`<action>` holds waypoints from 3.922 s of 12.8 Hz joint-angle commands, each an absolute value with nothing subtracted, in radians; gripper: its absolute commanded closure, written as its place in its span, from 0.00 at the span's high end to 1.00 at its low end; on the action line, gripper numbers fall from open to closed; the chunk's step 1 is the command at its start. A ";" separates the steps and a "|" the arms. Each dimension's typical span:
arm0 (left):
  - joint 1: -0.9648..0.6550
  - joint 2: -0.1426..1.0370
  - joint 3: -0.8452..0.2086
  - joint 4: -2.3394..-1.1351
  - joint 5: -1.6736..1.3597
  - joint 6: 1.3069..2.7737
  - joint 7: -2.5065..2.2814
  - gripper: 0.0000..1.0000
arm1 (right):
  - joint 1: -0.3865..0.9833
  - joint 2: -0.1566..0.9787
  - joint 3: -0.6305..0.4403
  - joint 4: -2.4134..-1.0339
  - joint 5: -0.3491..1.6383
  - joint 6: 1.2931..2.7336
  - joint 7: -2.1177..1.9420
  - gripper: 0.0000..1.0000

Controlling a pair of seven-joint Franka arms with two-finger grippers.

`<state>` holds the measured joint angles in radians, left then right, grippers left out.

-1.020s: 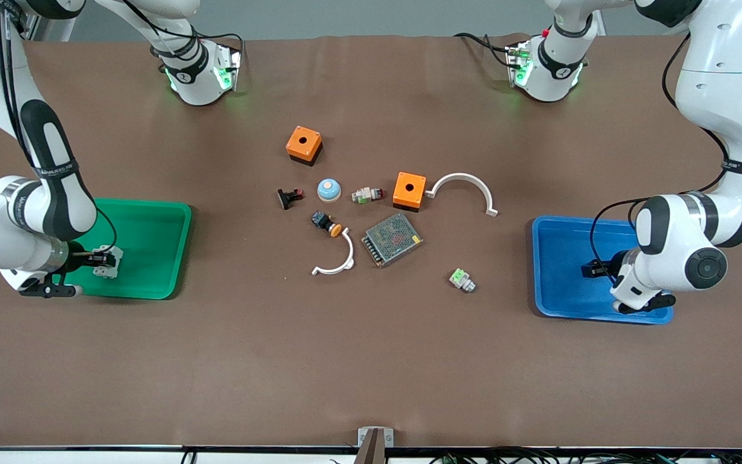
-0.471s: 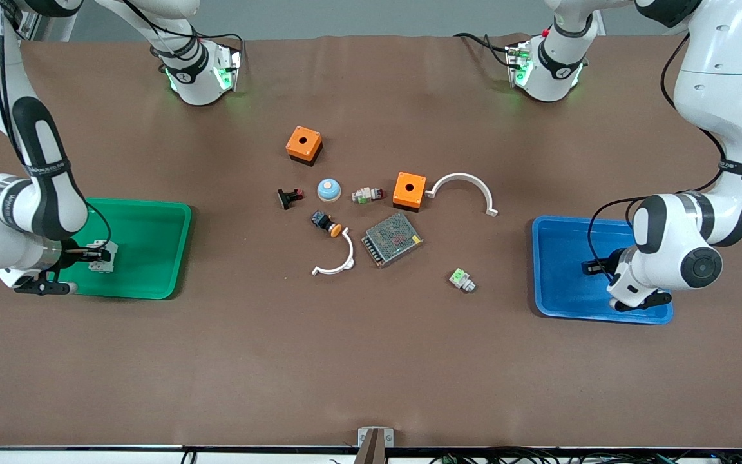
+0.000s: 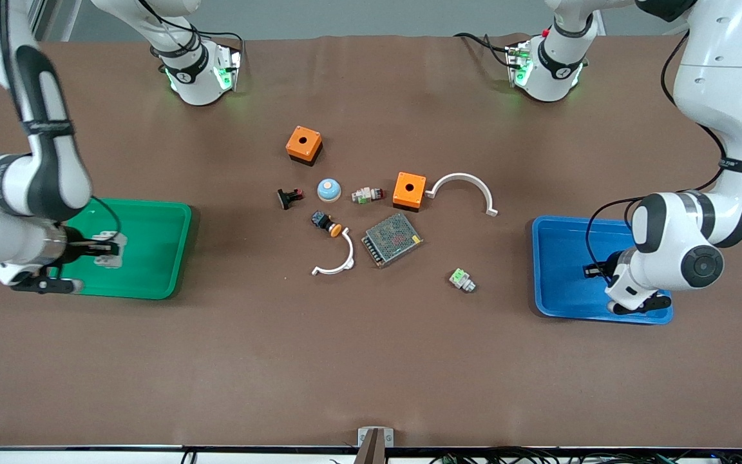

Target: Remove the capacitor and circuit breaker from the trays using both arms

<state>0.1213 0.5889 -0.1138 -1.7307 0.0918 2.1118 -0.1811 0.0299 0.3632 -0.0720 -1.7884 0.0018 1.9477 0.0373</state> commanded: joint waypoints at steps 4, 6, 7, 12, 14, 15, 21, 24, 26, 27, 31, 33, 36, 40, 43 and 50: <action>0.129 0.442 -0.170 -1.743 0.062 2.085 -0.187 0.00 | 0.271 0.364 -0.083 -1.786 0.152 1.994 0.241 0.03; 0.129 0.411 -0.187 -1.746 0.003 2.044 -0.190 0.00 | 0.323 0.376 -0.083 -1.786 0.187 2.075 0.299 0.02; 0.129 0.399 -0.201 -1.746 -0.023 2.019 -0.195 0.00 | 0.353 0.396 -0.083 -1.786 0.187 2.126 0.313 0.02; 0.118 0.394 -0.326 -1.749 -0.044 1.997 -0.421 0.00 | 0.445 0.517 -0.083 -1.786 0.187 2.293 0.356 0.03; 0.109 0.408 -0.389 -1.752 -0.044 2.006 -0.518 0.00 | 0.471 0.546 -0.083 -1.784 0.187 2.331 0.402 0.03; 0.082 0.411 -0.402 -1.755 -0.044 2.019 -0.566 0.00 | 0.488 0.570 -0.083 -1.776 0.187 2.373 0.420 0.03; -0.057 0.481 -0.402 -1.845 -0.043 2.232 -0.732 0.00 | 0.520 0.617 -0.083 -1.759 0.187 2.378 0.478 0.03; -0.083 0.521 -0.399 -1.884 -0.038 2.327 -0.738 0.00 | 0.534 0.641 -0.083 -1.758 0.186 2.379 0.528 0.04; -0.089 0.537 -0.400 -1.891 -0.037 2.329 -0.750 0.00 | 0.534 0.647 -0.083 -1.758 0.186 2.378 0.525 0.05; -0.089 0.551 -0.400 -1.914 -0.035 2.330 -0.750 0.00 | 0.534 0.646 -0.084 -1.756 0.184 2.378 0.525 0.19; -0.098 0.549 -0.397 -1.960 -0.032 2.330 -0.752 0.07 | 0.534 0.631 -0.087 -1.744 0.169 2.358 0.515 1.00; -0.094 0.552 -0.394 -1.948 -0.032 2.330 -0.753 0.59 | 0.522 0.627 -0.092 -1.676 0.167 2.248 0.511 1.00; -0.089 0.551 -0.390 -1.895 0.015 2.318 -0.752 1.00 | 0.486 0.539 -0.121 -1.586 0.120 1.954 0.488 1.00; -0.055 0.526 -0.359 -1.700 0.072 2.135 -0.747 1.00 | 0.356 0.338 -0.124 -1.600 0.114 1.774 0.318 1.00; -0.019 0.522 -0.353 -1.492 0.159 1.906 -0.744 1.00 | 0.241 0.177 -0.124 -1.695 0.101 1.749 0.183 1.00; 0.146 0.396 -0.354 -1.421 0.164 1.777 -0.603 1.00 | 0.054 0.037 -0.124 -1.715 0.035 1.652 -0.121 1.00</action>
